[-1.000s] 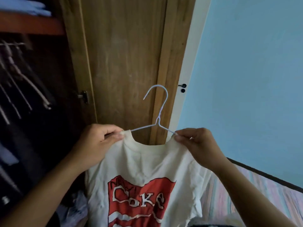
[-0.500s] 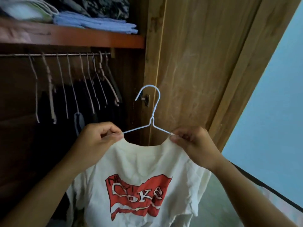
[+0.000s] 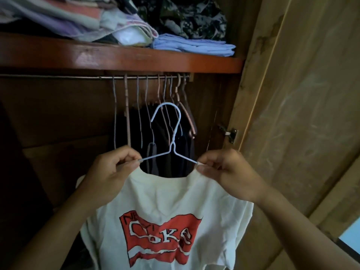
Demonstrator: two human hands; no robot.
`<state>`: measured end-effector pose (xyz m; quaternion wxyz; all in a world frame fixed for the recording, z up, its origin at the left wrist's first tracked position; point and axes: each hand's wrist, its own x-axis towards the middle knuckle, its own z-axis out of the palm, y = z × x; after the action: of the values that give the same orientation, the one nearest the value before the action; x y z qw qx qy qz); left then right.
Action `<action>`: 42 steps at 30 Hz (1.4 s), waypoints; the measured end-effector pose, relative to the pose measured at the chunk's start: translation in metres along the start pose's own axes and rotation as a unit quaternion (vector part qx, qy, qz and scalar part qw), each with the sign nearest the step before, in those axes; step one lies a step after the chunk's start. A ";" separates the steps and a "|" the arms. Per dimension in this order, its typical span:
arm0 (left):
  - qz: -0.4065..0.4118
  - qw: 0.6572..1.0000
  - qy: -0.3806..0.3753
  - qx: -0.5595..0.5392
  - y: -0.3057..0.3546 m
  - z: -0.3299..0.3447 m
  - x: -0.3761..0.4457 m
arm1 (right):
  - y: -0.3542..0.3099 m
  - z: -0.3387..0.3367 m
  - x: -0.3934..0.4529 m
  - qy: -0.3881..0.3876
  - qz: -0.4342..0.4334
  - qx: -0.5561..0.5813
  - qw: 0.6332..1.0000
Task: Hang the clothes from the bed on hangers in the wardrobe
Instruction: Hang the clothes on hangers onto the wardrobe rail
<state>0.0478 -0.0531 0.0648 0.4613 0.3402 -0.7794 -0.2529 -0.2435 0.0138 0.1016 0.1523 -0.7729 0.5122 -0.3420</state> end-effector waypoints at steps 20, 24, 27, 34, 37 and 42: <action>-0.122 0.968 0.050 0.212 -0.072 -0.108 0.001 | -0.050 0.111 0.148 -0.210 -0.039 0.166 0.963; -0.153 0.951 0.052 0.263 -0.092 -0.125 0.017 | -0.070 0.146 0.172 -0.186 0.031 0.250 0.950; -0.178 0.944 0.081 0.266 -0.100 -0.134 0.028 | -0.084 0.176 0.188 -0.128 0.055 0.300 0.944; -0.158 0.943 0.143 0.255 -0.105 -0.144 0.040 | -0.093 0.227 0.225 -0.001 0.108 0.345 0.933; -0.137 0.944 0.151 0.257 -0.107 -0.142 0.037 | -0.093 0.234 0.242 0.056 0.110 0.366 0.923; -0.135 0.945 0.164 0.249 -0.113 -0.149 0.038 | -0.096 0.225 0.272 0.143 0.122 0.392 0.901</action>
<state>0.2011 -0.1660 0.0719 0.4446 0.5831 -0.6780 -0.0513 0.0417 -0.2148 0.0974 0.4090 -0.5250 0.4432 -0.6005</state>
